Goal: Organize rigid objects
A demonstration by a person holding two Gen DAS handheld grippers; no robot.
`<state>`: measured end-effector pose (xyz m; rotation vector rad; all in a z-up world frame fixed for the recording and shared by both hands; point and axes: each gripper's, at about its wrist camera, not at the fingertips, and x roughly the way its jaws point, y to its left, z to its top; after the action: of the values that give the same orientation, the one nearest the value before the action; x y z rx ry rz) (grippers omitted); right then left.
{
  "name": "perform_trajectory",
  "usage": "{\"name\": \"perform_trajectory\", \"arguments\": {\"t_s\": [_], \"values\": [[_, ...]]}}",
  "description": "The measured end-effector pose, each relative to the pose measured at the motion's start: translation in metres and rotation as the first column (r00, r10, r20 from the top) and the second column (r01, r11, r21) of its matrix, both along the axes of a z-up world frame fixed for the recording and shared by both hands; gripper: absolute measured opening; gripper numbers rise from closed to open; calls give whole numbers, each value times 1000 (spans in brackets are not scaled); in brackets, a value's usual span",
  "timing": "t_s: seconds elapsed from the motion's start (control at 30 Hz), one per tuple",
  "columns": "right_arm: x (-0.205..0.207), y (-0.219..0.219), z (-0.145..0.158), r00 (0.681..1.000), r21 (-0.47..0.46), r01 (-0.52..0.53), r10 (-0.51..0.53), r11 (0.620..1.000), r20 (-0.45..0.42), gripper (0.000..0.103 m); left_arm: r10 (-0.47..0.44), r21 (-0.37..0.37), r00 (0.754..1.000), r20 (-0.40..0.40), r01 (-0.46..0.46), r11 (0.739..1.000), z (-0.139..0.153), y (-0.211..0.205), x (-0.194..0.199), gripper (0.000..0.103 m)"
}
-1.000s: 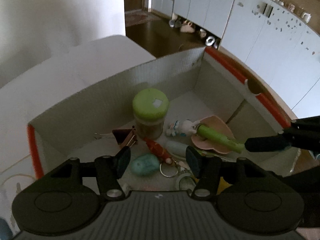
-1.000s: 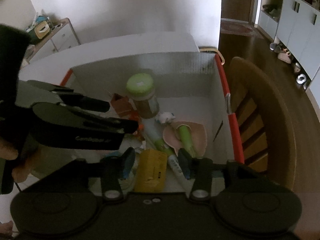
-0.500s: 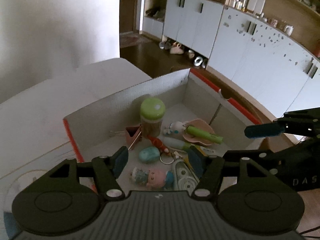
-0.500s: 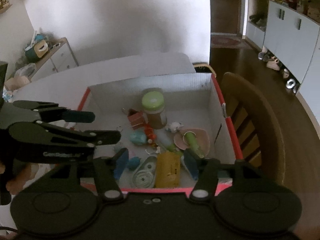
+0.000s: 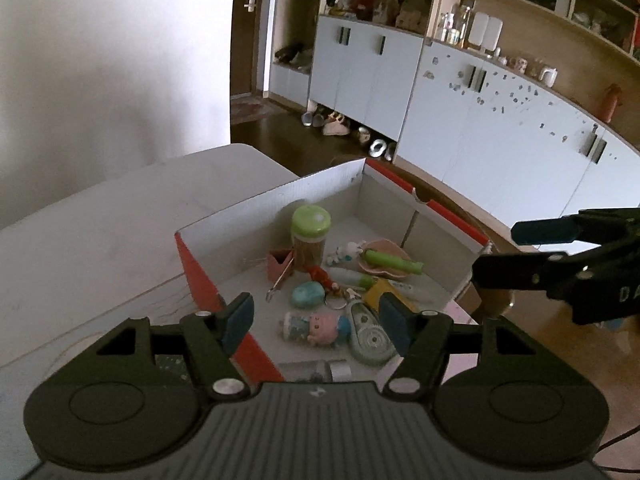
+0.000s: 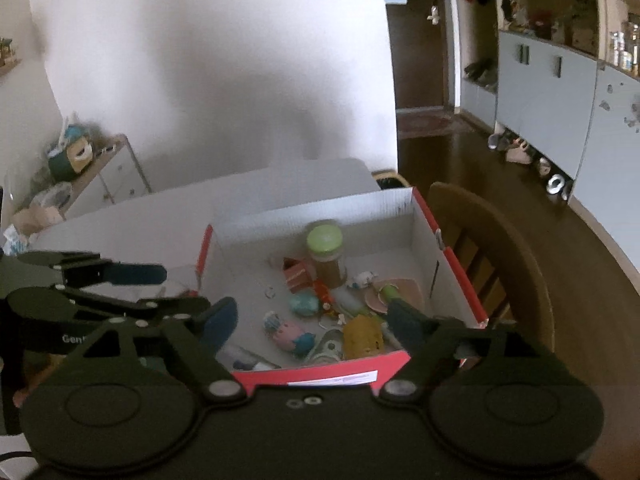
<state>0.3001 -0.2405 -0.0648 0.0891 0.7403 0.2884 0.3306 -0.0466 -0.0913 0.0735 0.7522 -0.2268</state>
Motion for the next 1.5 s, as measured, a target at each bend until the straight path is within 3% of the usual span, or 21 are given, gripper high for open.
{"name": "perform_trajectory", "arguments": {"t_s": [0.1, 0.17, 0.37, 0.57, 0.67, 1.27, 1.5], "values": [[-12, 6, 5, 1000, 15, 19, -19, 1000, 22, 89, -7, -1, 1000, 9, 7, 1000, 2, 6, -11, 71], [-20, 12, 8, 999, 18, 24, -25, 1000, 40, 93, -13, -7, 1000, 19, 14, 1000, 3, 9, -19, 82], [-47, 30, 13, 994, 27, 31, -34, 999, 100, 102, -26, -21, 999, 33, 27, 999, 5, 20, -37, 83], [-69, 37, 15, 987, 69, 73, -82, 995, 139, 103, -39, -29, 999, 33, 40, 999, 6, 28, -51, 85], [-78, 39, 16, 982, 78, 97, -108, 992, 154, 103, -42, -38, 998, 37, 43, 998, 7, 31, -58, 103], [-109, 49, 14, 971, 113, 163, -179, 980, 156, 103, -97, -31, 989, 112, 101, 994, 17, 33, -92, 103], [-112, 51, 13, 971, 112, 169, -185, 979, 153, 103, -99, -22, 991, 91, 101, 995, 15, 32, -92, 103]]}}
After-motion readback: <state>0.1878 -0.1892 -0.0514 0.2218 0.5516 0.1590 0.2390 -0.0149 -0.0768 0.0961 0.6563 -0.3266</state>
